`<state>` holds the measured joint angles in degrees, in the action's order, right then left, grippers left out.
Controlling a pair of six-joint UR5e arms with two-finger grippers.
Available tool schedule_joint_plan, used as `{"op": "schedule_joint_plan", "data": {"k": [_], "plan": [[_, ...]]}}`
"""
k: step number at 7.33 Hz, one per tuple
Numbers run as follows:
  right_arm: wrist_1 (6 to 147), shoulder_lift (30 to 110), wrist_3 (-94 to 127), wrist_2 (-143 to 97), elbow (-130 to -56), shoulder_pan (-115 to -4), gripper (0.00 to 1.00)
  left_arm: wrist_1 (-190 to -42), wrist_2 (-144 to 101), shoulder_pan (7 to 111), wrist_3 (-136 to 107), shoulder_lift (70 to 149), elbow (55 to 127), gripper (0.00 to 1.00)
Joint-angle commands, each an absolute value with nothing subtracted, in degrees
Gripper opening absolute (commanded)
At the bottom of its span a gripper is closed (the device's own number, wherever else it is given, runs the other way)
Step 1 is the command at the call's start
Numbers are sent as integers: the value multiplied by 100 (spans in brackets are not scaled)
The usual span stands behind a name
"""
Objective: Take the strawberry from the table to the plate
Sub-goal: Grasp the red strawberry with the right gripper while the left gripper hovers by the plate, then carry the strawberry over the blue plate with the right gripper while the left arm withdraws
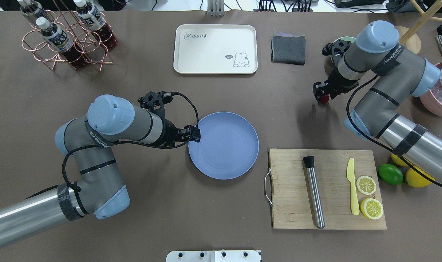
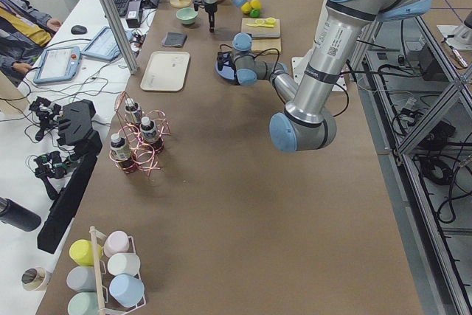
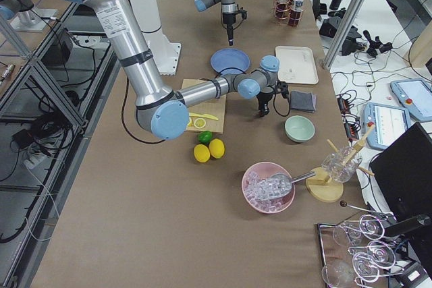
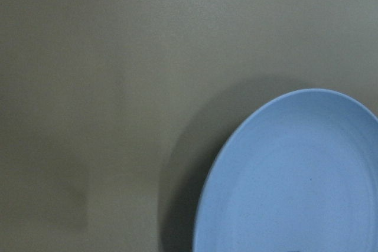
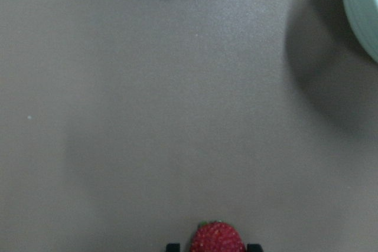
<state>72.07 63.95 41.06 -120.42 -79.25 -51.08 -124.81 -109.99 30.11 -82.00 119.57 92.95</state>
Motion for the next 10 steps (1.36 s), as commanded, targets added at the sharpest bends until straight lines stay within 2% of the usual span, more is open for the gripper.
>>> {"op": "schedule_joint_plan", "data": {"k": [1,3,6,7,8,10], "plan": [[7207,6355,4096,-12032,-7945,-5133,0,-12472,-11004,3041,-8200,11936,9343,91],[7259,6048,4409,-12067,-8224,-5081,0,-12463,-11309,3382,-8139,11499,9744,90],[7687,5968,6410,-11911,-9681,-4065,0,-12463,-12145,4532,-6484,10690,9817,90],[7769,5655,6912,-11396,-9677,-3521,0,-12306,-12477,4996,-5738,10426,9809,90],[7770,5199,7413,-10990,-9355,-3150,0,-11991,-12802,5506,-4991,10267,9835,90],[7699,4887,7907,-10541,-8870,-2736,0,-11962,-13130,5897,-4606,10099,9852,91]]}}
